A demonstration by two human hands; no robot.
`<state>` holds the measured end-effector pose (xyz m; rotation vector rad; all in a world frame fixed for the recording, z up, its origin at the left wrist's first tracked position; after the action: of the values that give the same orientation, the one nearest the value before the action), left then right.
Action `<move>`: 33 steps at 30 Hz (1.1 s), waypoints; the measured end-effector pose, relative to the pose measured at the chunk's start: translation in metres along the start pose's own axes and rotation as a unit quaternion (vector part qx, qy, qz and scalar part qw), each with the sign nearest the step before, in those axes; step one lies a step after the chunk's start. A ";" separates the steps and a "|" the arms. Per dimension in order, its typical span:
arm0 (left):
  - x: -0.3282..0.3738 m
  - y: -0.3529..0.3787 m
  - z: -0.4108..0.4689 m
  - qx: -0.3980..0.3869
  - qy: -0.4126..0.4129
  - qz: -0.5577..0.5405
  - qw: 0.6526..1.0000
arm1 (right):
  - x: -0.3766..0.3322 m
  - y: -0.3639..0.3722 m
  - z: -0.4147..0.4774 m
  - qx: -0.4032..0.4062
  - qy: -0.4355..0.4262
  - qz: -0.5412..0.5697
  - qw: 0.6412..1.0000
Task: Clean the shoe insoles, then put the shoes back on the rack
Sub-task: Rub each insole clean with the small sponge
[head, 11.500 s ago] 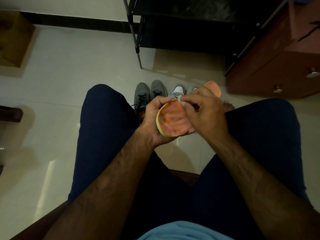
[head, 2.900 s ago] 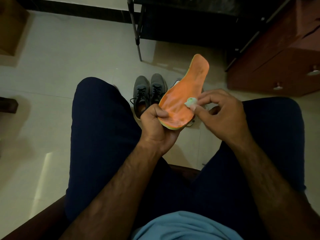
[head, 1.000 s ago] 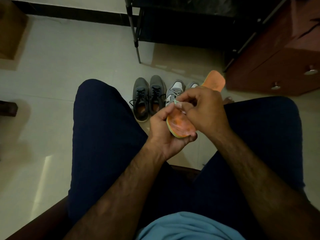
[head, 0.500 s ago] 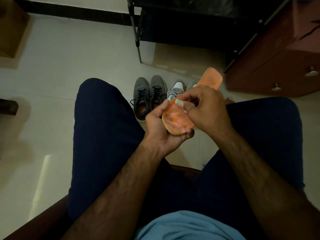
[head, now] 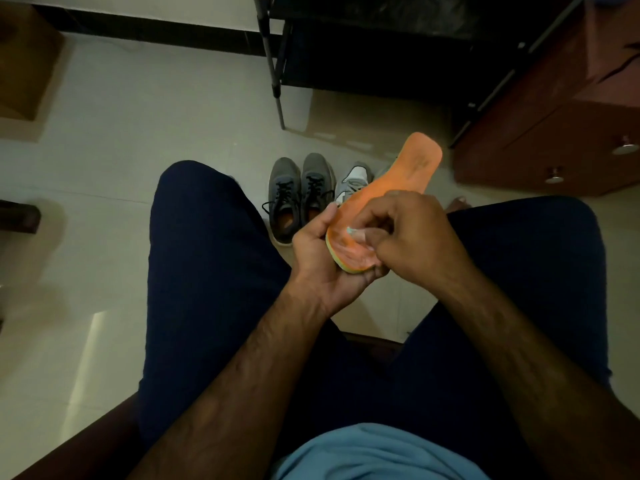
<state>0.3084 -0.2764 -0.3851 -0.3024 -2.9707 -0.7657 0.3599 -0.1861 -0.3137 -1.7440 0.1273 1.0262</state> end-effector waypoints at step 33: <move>-0.006 0.003 -0.001 -0.014 0.015 0.036 0.999 | 0.012 0.006 0.003 0.038 0.060 0.027 0.997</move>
<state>0.3151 -0.2752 -0.3831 -0.3938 -2.9064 -0.7983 0.3624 -0.1816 -0.3260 -1.7416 0.2876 0.9429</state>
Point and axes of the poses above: each hand's wrist, its own z-axis towards the middle knuckle, its own y-axis out of the palm, x = y × z, the point moved 7 cm from there along z, towards the middle knuckle, and after that the axes turned 13 degrees about x, right-handed, at the moved point
